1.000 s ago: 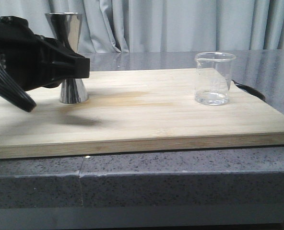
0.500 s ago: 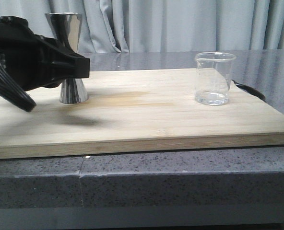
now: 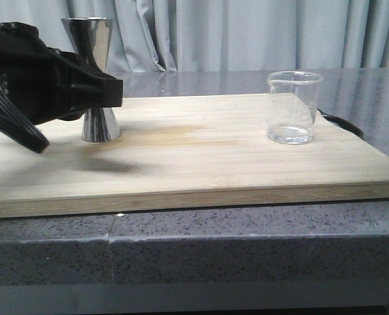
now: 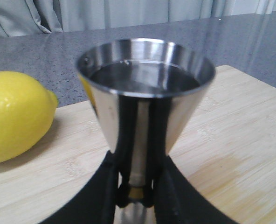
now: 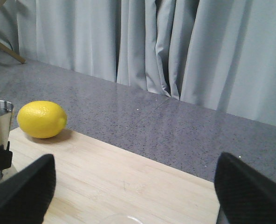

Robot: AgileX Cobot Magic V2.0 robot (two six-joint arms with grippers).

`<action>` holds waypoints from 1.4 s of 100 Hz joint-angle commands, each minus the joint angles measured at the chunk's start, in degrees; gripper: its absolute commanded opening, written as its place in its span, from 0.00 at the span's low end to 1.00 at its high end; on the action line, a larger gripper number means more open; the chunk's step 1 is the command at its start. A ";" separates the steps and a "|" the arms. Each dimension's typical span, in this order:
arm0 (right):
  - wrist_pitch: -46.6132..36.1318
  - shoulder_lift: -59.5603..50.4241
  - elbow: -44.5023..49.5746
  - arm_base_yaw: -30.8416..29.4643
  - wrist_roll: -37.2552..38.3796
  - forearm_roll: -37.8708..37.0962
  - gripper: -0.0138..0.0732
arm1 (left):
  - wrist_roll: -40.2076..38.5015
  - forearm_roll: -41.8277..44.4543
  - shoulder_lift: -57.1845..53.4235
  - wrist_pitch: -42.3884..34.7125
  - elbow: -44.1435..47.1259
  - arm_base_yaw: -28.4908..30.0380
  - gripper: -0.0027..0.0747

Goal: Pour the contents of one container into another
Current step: 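Lower the filled jigger onto the board with the left gripper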

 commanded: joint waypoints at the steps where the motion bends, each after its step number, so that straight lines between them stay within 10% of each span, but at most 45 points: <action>1: -4.70 -0.99 -1.24 -0.17 -0.03 0.46 0.87 | -0.47 0.30 -1.39 -1.58 -0.99 -0.04 0.08; 26: -4.70 -0.99 -1.24 -0.17 -0.03 0.46 0.87 | -0.47 0.30 -1.39 -1.58 -0.99 -0.04 0.26; 72: -4.70 -0.99 -1.24 -0.17 -0.03 0.46 0.87 | -0.47 0.94 -1.39 -1.58 -0.99 -0.04 0.28; 103: -4.70 -0.99 -1.24 -0.17 -0.03 0.46 0.87 | -0.47 1.06 -1.39 -1.58 -0.99 -0.04 0.60; 140: -4.70 -0.99 -1.24 -0.17 -0.03 0.46 0.87 | -0.47 1.16 -1.86 -1.57 -0.99 -0.15 0.61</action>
